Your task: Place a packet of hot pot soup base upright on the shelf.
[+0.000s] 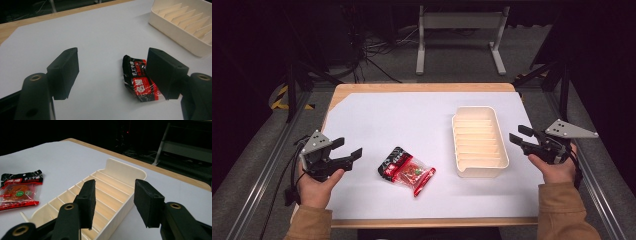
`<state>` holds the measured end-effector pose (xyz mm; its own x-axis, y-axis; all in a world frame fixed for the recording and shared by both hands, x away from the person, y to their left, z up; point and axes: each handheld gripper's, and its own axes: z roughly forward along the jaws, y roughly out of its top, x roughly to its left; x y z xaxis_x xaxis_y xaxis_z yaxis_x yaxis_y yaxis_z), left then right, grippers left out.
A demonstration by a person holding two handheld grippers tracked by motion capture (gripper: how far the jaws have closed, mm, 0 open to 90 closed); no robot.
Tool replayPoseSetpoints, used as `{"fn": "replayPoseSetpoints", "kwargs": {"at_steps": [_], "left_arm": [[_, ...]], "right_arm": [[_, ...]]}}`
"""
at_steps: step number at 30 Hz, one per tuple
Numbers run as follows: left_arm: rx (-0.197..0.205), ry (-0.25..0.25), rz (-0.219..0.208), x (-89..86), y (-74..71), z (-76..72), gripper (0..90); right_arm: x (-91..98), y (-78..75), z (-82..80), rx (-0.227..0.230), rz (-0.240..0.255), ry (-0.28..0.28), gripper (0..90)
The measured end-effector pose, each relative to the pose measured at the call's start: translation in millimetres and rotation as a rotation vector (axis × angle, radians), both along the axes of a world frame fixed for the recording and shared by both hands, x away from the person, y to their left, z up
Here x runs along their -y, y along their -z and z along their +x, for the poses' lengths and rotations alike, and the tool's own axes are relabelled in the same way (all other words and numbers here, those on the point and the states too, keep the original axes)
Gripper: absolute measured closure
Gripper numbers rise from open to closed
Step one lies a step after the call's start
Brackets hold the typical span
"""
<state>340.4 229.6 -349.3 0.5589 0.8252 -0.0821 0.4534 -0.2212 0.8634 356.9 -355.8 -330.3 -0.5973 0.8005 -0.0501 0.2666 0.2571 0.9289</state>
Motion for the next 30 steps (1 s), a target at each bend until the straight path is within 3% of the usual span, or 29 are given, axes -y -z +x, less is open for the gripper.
{"fn": "replayPoseSetpoints", "kwargs": {"at_steps": [6,11,18,25,30], "left_arm": [[-0.009,-0.002,0.001,2.0,-1.7,-0.6,27.3],[-0.023,0.025,0.011,7.6,-3.6,-1.4,26.4],[-0.044,0.105,0.045,26.9,-7.0,-5.9,25.7],[-0.053,0.141,0.068,39.9,-4.8,-6.4,25.2],[-0.110,0.140,-0.007,45.5,3.7,-3.0,22.3]], "right_arm": [[-2.1,-0.5,-0.4,-0.005,-0.002,-0.016,50.3],[-2.9,-0.8,-0.1,-0.010,-0.002,-0.020,49.2],[-6.8,-0.5,0.2,-0.019,-0.010,-0.025,48.3],[-10.3,1.2,2.2,-0.028,-0.021,-0.039,47.3],[-11.8,1.3,1.8,-0.035,-0.022,-0.045,46.9]]}}
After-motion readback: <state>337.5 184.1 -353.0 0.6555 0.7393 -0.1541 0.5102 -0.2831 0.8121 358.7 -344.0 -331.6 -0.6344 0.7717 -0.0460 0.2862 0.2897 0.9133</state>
